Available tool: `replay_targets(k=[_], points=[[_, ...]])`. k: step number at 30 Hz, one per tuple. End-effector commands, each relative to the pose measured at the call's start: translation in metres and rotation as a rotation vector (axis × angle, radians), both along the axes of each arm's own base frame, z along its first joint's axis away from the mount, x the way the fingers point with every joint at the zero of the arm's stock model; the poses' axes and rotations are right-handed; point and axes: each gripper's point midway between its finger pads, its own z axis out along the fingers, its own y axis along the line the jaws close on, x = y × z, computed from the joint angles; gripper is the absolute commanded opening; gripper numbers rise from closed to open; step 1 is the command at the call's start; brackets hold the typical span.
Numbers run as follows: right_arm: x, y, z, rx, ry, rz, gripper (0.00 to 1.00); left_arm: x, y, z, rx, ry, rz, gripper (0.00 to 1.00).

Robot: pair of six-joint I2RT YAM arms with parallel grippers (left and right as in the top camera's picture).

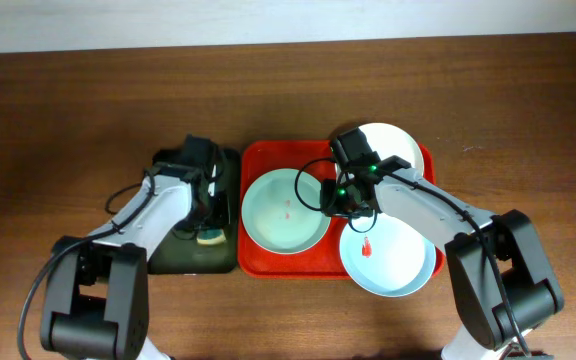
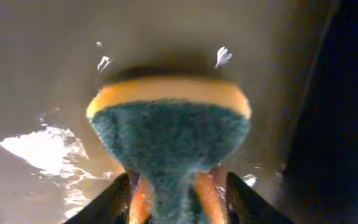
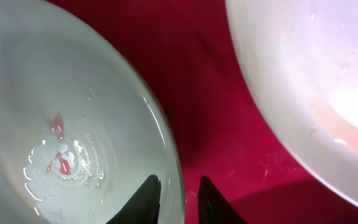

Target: Clean dirty plates on tray and stack at the side

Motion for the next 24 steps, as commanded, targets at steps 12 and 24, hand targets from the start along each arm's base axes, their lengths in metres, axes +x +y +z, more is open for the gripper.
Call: replay_targets(k=[12, 24], points=[[-0.005, 0.005, -0.005, 0.019, 0.021, 0.017, 0.23, 0.018, -0.001, 0.046, 0.008, -0.019, 0.006, 0.25], [-0.003, 0.006, -0.004, 0.024, 0.010, 0.016, 0.23, -0.003, 0.006, 0.021, 0.034, 0.029, 0.069, 0.21]])
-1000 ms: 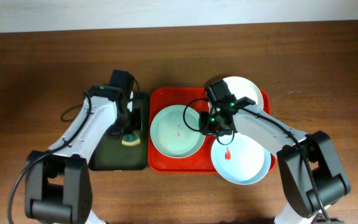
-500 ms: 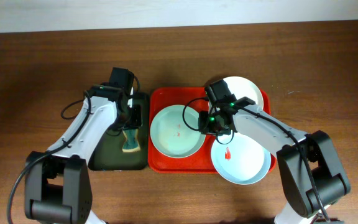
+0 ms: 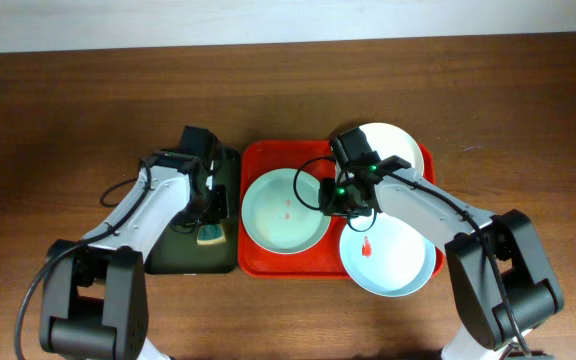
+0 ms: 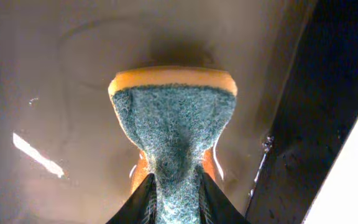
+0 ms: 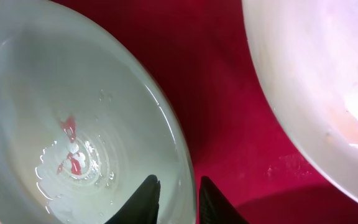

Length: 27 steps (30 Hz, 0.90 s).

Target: Clean dirty plates on tray and stack at the side

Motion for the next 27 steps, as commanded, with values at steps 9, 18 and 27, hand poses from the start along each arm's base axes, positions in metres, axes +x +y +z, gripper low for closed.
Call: replay_targets(k=[9, 18, 27], points=[[-0.004, 0.002, -0.006, -0.002, 0.013, 0.013, 0.23, -0.005, 0.004, -0.027, 0.006, -0.052, 0.041, 0.16], [-0.010, 0.000, -0.007, -0.009, 0.039, 0.015, 0.04, 0.017, 0.000, 0.024, -0.008, -0.146, -0.010, 0.00], [-0.008, 0.008, -0.004, 0.039, 0.043, -0.007, 0.04, 0.036, -0.009, 0.077, -0.008, -0.210, -0.133, 0.00]])
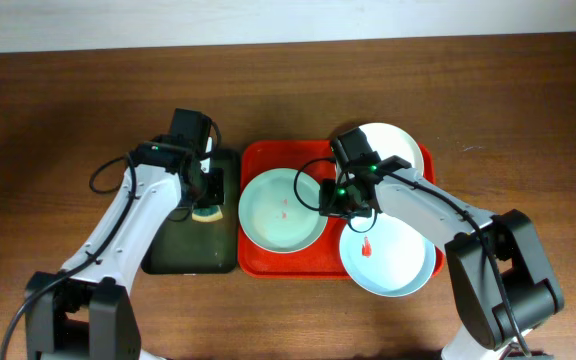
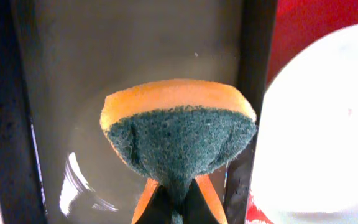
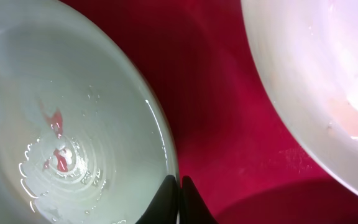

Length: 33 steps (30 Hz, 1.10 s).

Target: Clean dirty plates on tray and stack at the side

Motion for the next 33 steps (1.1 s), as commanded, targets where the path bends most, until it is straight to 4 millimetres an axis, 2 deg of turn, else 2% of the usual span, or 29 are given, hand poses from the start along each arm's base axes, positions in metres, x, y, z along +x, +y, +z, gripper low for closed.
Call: replay_targets(k=[1, 2, 3, 5, 7, 8, 10, 13, 15, 18, 19, 21, 24, 27, 30, 33], points=[[-0.005, 0.007, -0.004, 0.031, 0.028, -0.001, 0.04, 0.011, -0.009, 0.020, -0.022, -0.060, -0.054, 0.00], [-0.006, 0.007, -0.004, 0.031, 0.030, -0.001, 0.04, 0.011, -0.017, 0.021, -0.068, -0.058, -0.066, 0.00], [-0.007, 0.006, -0.004, 0.028, 0.037, -0.001, 0.04, 0.010, -0.038, 0.025, -0.174, -0.058, -0.140, 0.00], [-0.006, 0.006, -0.004, 0.027, 0.032, -0.001, 0.07, 0.009, -0.051, 0.029, -0.245, -0.056, -0.168, 0.00], [0.000, 0.008, -0.002, 0.037, 0.005, -0.002, 0.24, 0.005, -0.062, 0.032, -0.266, -0.047, -0.195, 0.00], [0.002, 0.009, -0.002, 0.040, -0.002, -0.002, 0.25, 0.003, -0.068, 0.035, -0.267, -0.046, -0.213, 0.00], [0.000, 0.008, -0.003, 0.036, 0.007, -0.001, 0.04, 0.002, -0.082, 0.049, -0.270, -0.055, -0.251, 0.00], [-0.002, 0.007, -0.003, 0.031, 0.015, -0.001, 0.04, 0.001, -0.102, 0.058, -0.278, -0.056, -0.283, 0.00], [0.000, 0.004, -0.004, 0.012, 0.000, 0.002, 0.04, 0.000, -0.119, 0.045, -0.281, -0.034, -0.305, 0.00], [0.000, 0.004, -0.004, 0.011, 0.001, 0.002, 0.05, 0.003, -0.131, 0.022, -0.272, 0.002, -0.319, 0.00], [0.002, 0.005, -0.003, 0.013, -0.009, 0.002, 0.08, 0.002, -0.133, 0.011, -0.266, 0.034, -0.313, 0.00], [0.008, 0.003, 0.000, -0.004, -0.029, -0.006, 0.11, 0.001, -0.133, -0.002, -0.256, 0.066, -0.308, 0.00], [0.008, -0.001, 0.001, -0.032, -0.035, 0.013, 0.04, 0.005, -0.132, -0.008, -0.245, 0.063, -0.306, 0.00], [0.008, -0.012, -0.002, -0.095, -0.037, -0.004, 0.04, 0.007, -0.128, -0.013, -0.207, 0.063, -0.299, 0.00], [0.008, -0.013, -0.003, -0.098, -0.037, -0.005, 0.04, 0.001, -0.133, -0.032, -0.193, 0.111, -0.313, 0.00], [0.008, -0.013, -0.003, -0.098, -0.036, -0.004, 0.04, -0.002, -0.136, -0.061, -0.146, 0.164, -0.265, 0.00]])
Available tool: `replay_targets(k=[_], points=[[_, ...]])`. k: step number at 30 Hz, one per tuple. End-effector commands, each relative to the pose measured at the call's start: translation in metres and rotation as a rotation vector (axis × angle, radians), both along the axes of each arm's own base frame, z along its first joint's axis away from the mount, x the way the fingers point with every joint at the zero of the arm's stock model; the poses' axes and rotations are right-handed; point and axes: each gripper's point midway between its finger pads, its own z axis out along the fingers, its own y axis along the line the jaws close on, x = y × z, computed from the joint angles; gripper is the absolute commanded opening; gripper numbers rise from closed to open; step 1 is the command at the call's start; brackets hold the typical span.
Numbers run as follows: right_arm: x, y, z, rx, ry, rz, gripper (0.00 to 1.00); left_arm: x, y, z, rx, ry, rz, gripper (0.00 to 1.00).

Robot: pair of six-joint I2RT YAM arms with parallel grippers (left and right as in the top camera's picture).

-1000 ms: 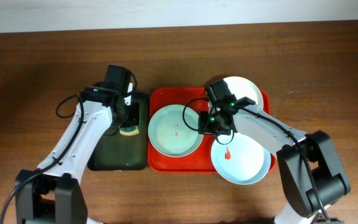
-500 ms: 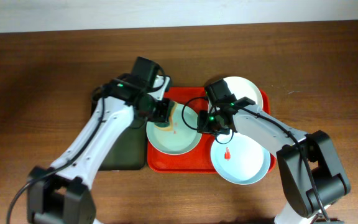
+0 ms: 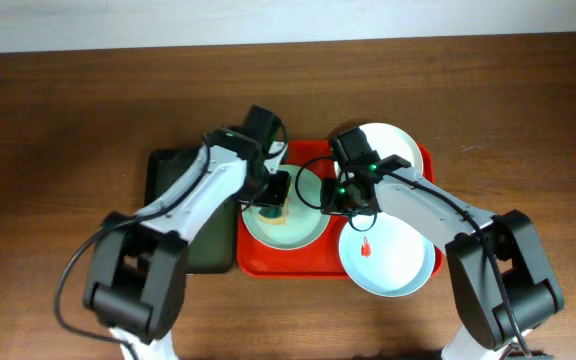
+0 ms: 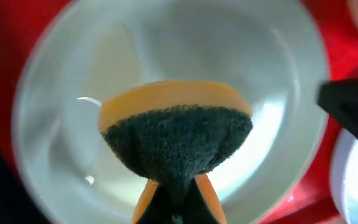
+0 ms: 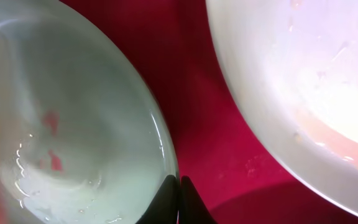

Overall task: Clean dirty plates on tray and stack at the side
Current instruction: 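Scrub the light-green plate again with the sponge in the left gripper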

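A pale green plate (image 3: 298, 215) with red smears (image 5: 51, 121) lies at the left of the red tray (image 3: 253, 262). My left gripper (image 4: 176, 200) is shut on an orange sponge with a dark green scouring face (image 4: 176, 134). It holds the sponge over the green plate's (image 4: 67, 93) left half; whether they touch cannot be told. My right gripper (image 5: 178, 185) is shut on the green plate's right rim. A white plate (image 3: 393, 148) lies at the tray's back right. At the front right sits a light blue plate (image 3: 393, 262) with a red stain.
A dark basin (image 3: 178, 215) stands on the wooden table just left of the tray. In the left wrist view my right gripper's black finger (image 4: 353, 115) shows at the plate's right edge. The three plates fill most of the tray.
My left gripper has moved right with the sponge, from over the dark basin to over the pale green plate. My right gripper still pinches that plate's rim and has hardly moved.
My left gripper held the sponge down in the wet basin while my right jaws stood open astride the green plate's rim. Then the sponge was lifted off the basin and the right jaws were shut on the rim. Now the sponge is over the green plate.
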Motion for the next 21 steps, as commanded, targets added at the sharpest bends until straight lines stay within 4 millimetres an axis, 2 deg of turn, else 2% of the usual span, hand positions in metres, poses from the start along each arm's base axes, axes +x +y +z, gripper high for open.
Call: replay_targets(k=[1, 4, 6, 7, 8, 9, 11, 14, 15, 18, 21], points=[[0.003, -0.003, -0.002, -0.037, -0.013, 0.005, 0.04, 0.002, 0.002, -0.035, 0.101, 0.039, 0.074, 0.00], [0.003, -0.003, -0.002, -0.037, -0.010, 0.006, 0.04, -0.004, -0.014, -0.060, 0.069, 0.088, 0.054, 0.00], [0.002, -0.001, -0.002, -0.029, -0.006, 0.008, 0.04, -0.009, -0.027, -0.064, 0.015, 0.122, 0.037, 0.00], [0.002, -0.001, -0.002, -0.028, -0.006, 0.009, 0.04, -0.014, -0.037, -0.062, -0.041, 0.145, 0.010, 0.00], [0.002, -0.001, -0.002, -0.028, -0.006, 0.009, 0.04, -0.019, -0.057, -0.048, -0.179, 0.178, -0.043, 0.00], [0.002, -0.001, -0.002, -0.028, -0.006, 0.009, 0.04, -0.013, -0.060, -0.040, -0.208, 0.167, -0.039, 0.00], [0.001, -0.001, -0.002, -0.029, -0.005, 0.010, 0.04, 0.005, -0.056, -0.018, -0.229, 0.102, -0.021, 0.00], [0.000, -0.002, -0.002, -0.031, 0.000, 0.009, 0.04, 0.035, -0.025, 0.017, -0.189, -0.035, 0.060, 0.00], [0.000, -0.002, -0.002, -0.031, 0.001, 0.009, 0.04, 0.044, -0.010, 0.019, -0.119, -0.088, 0.087, 0.00], [0.000, -0.002, -0.002, -0.031, 0.002, 0.009, 0.04, 0.054, 0.017, 0.010, 0.033, -0.145, 0.126, 0.00], [0.000, -0.002, -0.002, -0.032, 0.001, 0.009, 0.04, 0.046, 0.017, -0.003, 0.049, -0.114, 0.119, 0.00]])
